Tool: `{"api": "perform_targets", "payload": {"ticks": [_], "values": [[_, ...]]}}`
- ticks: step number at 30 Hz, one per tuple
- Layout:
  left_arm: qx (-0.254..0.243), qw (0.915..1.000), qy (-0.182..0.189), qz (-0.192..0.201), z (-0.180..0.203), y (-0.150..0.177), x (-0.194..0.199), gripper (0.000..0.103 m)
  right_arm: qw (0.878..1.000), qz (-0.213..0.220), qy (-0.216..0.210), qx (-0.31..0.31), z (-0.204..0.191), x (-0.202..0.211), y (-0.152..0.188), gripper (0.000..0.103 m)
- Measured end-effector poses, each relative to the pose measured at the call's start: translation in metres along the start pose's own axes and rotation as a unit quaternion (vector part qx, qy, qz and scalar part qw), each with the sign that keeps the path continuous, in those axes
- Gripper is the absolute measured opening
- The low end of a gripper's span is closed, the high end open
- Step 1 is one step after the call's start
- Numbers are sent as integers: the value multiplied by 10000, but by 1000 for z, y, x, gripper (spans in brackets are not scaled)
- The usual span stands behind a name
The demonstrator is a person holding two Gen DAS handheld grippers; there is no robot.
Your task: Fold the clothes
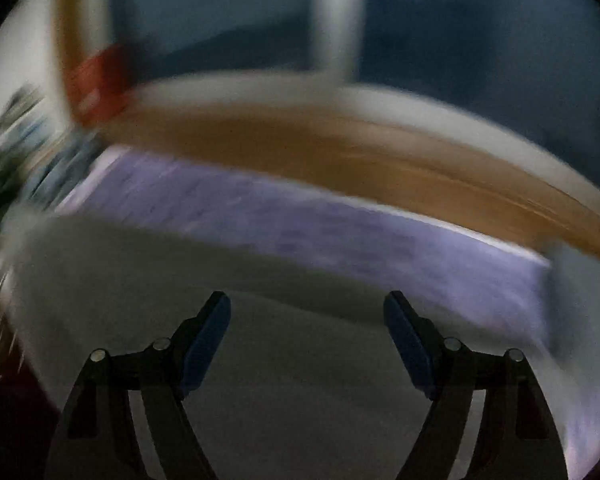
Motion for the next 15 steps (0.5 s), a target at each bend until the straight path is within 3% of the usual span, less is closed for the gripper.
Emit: {"api": "perform_targets", "payload": {"ticks": [2, 3, 4, 7, 9, 10, 11, 12, 14, 15], "values": [[-604, 9962, 483, -396, 60, -1, -37, 101, 9955, -341, -696, 549, -14, -31, 4, 71], [-904, 9915, 723, -592, 89, -1, -54, 98, 9929, -391, -889, 681, -14, -35, 7, 63], [-1040, 9881, 898, -694, 106, -1, -66, 98, 9898, -441, -1082, 812, -13, -39, 10, 62], [-986, 9826, 1106, -1115, 123, 4, -96, 98, 9780, -597, -1642, 1144, -9, -50, 19, 62], [-501, 9746, 1466, -1619, 126, 15, -111, 92, 9741, -707, -1892, 1011, -6, -56, 26, 61], [-280, 9673, 1685, -1875, 127, 24, -113, 81, 9722, -750, -2008, 945, -5, -59, 30, 58], [-244, 9615, 1768, -2092, 128, 35, -114, 69, 9705, -782, -2112, 855, -5, -61, 34, 40], [-252, 9558, 1813, -2299, 128, 47, -115, 40, 9699, -790, -2191, 708, -6, -62, 37, 22], [-71, 9589, 1806, -2186, 127, 49, -108, 29, 9721, -620, -2236, 354, -5, -57, 34, 9], [152, 9606, 1845, -2074, 126, 45, -102, 17, 9736, -485, -2226, 162, -4, -52, 31, 7]]}}
Point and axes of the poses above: each gripper's, at about its wrist camera, not at the fingertips, and x roughly against the way its jaws point, z to its right, y to its underside, the point moved 10 cm from there along -x, roughly the way its jaws point, and after that the axes turned 12 degrees about z, right-handed, at the moved point
